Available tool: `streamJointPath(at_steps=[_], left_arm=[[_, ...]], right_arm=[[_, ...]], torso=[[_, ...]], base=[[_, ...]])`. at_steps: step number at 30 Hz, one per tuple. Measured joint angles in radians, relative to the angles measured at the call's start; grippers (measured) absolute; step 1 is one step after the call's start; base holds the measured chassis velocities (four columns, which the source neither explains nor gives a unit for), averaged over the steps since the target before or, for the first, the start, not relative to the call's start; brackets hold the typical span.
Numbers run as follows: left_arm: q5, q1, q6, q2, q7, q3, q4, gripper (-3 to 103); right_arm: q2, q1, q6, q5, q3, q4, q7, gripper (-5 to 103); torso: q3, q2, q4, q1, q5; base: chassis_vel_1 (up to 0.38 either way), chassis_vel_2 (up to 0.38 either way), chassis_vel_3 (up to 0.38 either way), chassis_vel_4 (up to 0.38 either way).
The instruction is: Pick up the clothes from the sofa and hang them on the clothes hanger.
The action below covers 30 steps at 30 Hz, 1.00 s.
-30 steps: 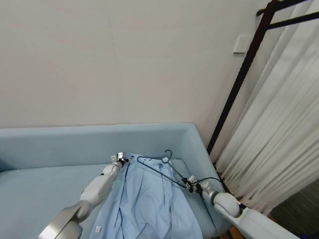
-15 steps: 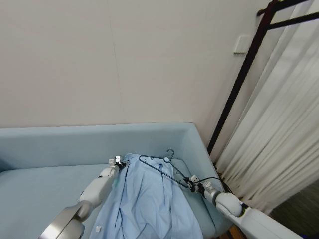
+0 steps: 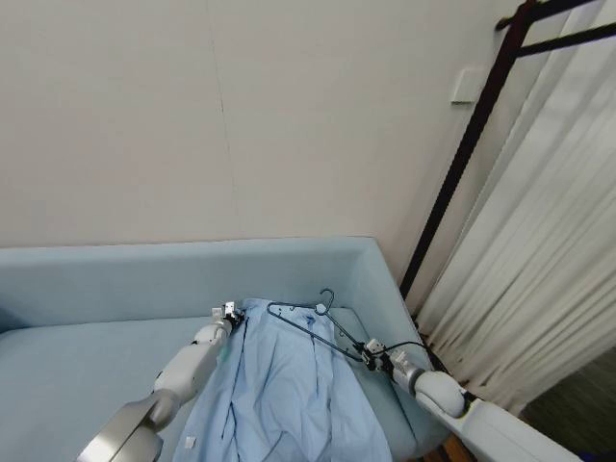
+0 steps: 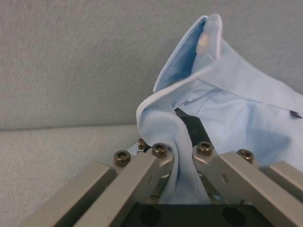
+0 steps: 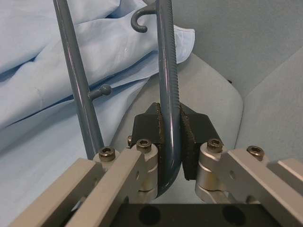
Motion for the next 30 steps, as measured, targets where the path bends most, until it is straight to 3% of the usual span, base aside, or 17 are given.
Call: streamJointPath(at_steps=[16,23,30], left_arm=[[0.013,0.099,0.033,0.178,-0.059,0.025,-0.368,2],[0.014,0.099,0.037,0.185,-0.078,0.055,-0.433,2],[0.021,0.107,0.042,0.179,-0.085,0.067,-0.444,2]], right_arm=[[0.086,0.247,-0.021,-0.085,-0.167,-0.213,-0.093,8],[0.081,0.300,-0.034,-0.088,-0.258,-0.190,-0.096,8],[0.084,0.314,-0.034,-0.086,-0.271,-0.179,-0.094,8]], torso=[[0.000,0.000,0.0003,0.000,0.0000],[0.000,0.000,0.0000,0.000,-0.0001],[0.000,0.000,0.0000,0.000,0.0000]], base=[[0.000,0.000,0.000,0.000],[0.000,0.000,0.000,0.000],[0.000,0.000,0.000,0.000]])
